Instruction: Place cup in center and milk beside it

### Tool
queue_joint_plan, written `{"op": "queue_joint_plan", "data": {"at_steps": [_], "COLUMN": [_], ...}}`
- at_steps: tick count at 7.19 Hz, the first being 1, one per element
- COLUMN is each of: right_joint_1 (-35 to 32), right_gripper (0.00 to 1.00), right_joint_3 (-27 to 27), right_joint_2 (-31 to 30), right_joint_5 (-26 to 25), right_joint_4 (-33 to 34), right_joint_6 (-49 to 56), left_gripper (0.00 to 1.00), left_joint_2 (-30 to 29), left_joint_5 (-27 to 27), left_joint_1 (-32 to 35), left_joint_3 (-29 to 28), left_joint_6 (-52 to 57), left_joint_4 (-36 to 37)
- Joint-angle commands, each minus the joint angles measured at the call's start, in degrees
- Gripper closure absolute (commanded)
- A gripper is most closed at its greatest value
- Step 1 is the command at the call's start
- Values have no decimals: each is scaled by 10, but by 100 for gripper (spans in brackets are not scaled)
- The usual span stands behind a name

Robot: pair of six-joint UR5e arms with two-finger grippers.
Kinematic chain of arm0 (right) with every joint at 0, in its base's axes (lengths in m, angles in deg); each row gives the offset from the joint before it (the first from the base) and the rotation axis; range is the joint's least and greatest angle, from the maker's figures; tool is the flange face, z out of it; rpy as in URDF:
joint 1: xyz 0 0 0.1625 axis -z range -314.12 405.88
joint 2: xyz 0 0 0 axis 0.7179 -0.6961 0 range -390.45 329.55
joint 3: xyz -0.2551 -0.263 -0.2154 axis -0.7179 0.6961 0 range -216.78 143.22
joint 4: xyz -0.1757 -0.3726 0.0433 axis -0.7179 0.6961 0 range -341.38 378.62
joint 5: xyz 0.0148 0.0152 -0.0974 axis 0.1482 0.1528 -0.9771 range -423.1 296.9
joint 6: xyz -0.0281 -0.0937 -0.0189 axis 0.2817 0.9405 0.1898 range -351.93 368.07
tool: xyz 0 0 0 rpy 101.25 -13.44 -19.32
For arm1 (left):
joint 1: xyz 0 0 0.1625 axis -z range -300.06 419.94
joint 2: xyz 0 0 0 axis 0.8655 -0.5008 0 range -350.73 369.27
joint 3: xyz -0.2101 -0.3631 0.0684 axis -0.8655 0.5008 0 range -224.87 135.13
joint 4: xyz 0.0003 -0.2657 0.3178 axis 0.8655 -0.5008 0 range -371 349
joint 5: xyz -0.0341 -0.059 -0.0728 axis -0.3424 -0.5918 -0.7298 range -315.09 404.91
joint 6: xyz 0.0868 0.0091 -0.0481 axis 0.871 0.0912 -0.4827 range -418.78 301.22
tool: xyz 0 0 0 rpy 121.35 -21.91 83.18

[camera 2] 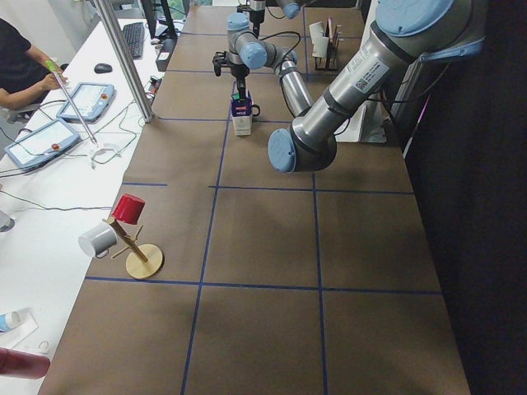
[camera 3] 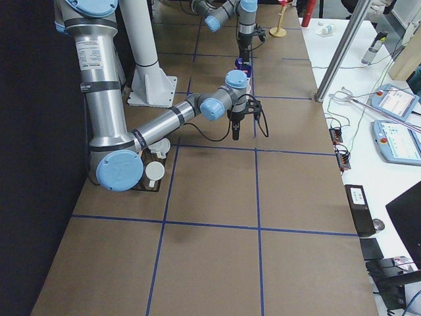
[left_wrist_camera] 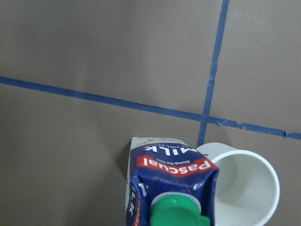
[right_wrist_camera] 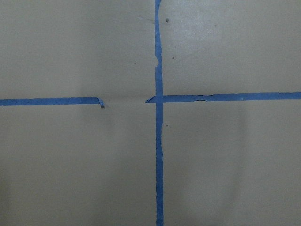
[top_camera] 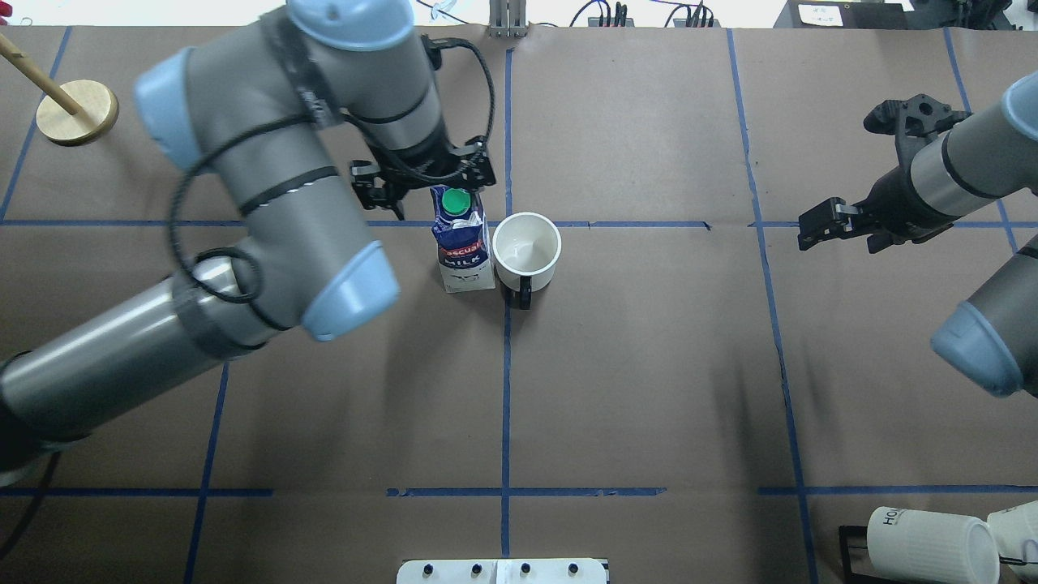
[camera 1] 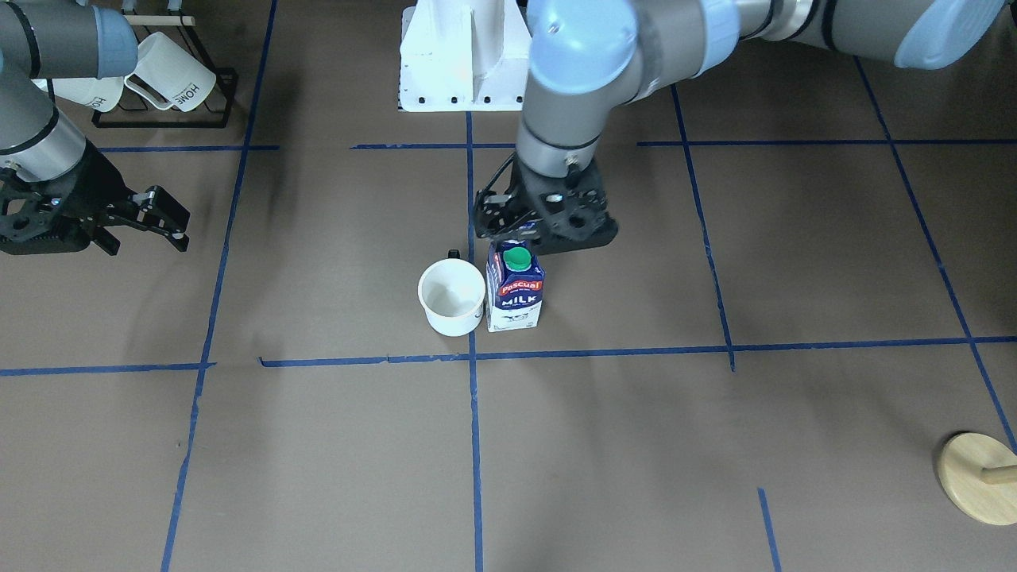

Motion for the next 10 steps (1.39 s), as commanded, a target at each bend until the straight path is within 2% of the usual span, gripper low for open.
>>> {"op": "queue_joint_plan", "data": {"at_steps": [1,2,4,5,6,8,10], "right_joint_1": [-50,-92,-187,-224,-266,-317,-338], "right_gripper": [0,0,0,0,0,0,0], "right_joint_3": [-1,0,47,62,87,134,191], "right_joint_2": [-25,-52,-78,-77,-72,-72,-67], "right_joint_5": [40,52,85,87,88,91,102], "right_joint_4": [3,4,25,63,93,96,94], "right_joint_6": [61,124,294,379,460,532,596], "left_gripper": [7,7,7,7,7,7,7], "left_joint_2": [150,220,351,390,402,404,403], "left_joint_5": [-5,-24,-97,-103,-105,-107,-213], "left_joint_1": [50,100,219,274,325,422,487], "left_joint_3": [176,211,208,188,143,44,-59], "left_joint_6": [102,191,426,542,628,780,879], "left_joint_4": [2,2,0,2,1,-2,-7]}}
